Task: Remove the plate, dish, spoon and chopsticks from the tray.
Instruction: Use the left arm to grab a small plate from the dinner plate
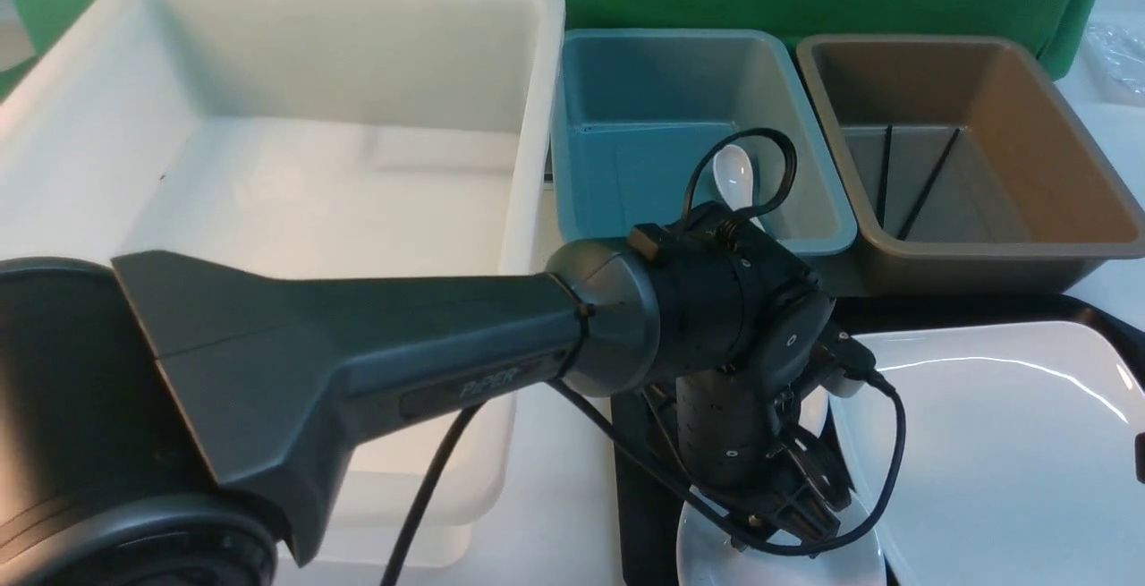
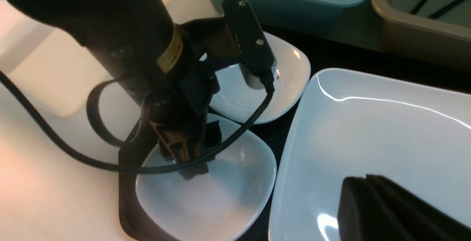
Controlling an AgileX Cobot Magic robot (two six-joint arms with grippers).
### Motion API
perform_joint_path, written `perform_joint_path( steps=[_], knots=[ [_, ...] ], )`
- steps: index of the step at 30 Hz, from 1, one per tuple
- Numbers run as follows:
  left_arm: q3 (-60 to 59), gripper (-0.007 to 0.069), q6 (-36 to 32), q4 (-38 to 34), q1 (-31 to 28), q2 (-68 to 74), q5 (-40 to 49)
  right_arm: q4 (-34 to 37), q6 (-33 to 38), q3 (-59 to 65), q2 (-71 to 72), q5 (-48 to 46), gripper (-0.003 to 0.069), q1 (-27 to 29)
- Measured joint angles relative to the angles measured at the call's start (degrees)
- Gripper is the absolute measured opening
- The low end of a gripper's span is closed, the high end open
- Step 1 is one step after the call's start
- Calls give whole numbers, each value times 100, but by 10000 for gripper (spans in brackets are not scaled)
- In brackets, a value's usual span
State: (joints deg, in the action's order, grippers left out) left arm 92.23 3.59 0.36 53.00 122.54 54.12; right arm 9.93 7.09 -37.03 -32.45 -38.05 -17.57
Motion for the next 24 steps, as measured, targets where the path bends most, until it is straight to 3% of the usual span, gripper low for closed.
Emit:
perform_joint_path(
  steps=[1, 4, 11, 18, 24],
  knots=[
    [0, 362, 0, 0, 0, 7, 0, 0, 0, 0, 0, 0, 29, 0],
    [42, 222, 144, -36, -14, -21, 108, 0, 0, 0, 0, 0, 29, 0],
    [54, 195, 307, -36, -14, -149, 320, 0, 0, 0, 0, 0, 29, 0],
    [54, 42, 325, 31, -14, -851, 482, 10, 0, 0, 0, 150, 29, 0],
    [49, 33, 313, 73, -14, -1550, 493, 53, 0, -53, 0, 321, 29, 0]
  ],
)
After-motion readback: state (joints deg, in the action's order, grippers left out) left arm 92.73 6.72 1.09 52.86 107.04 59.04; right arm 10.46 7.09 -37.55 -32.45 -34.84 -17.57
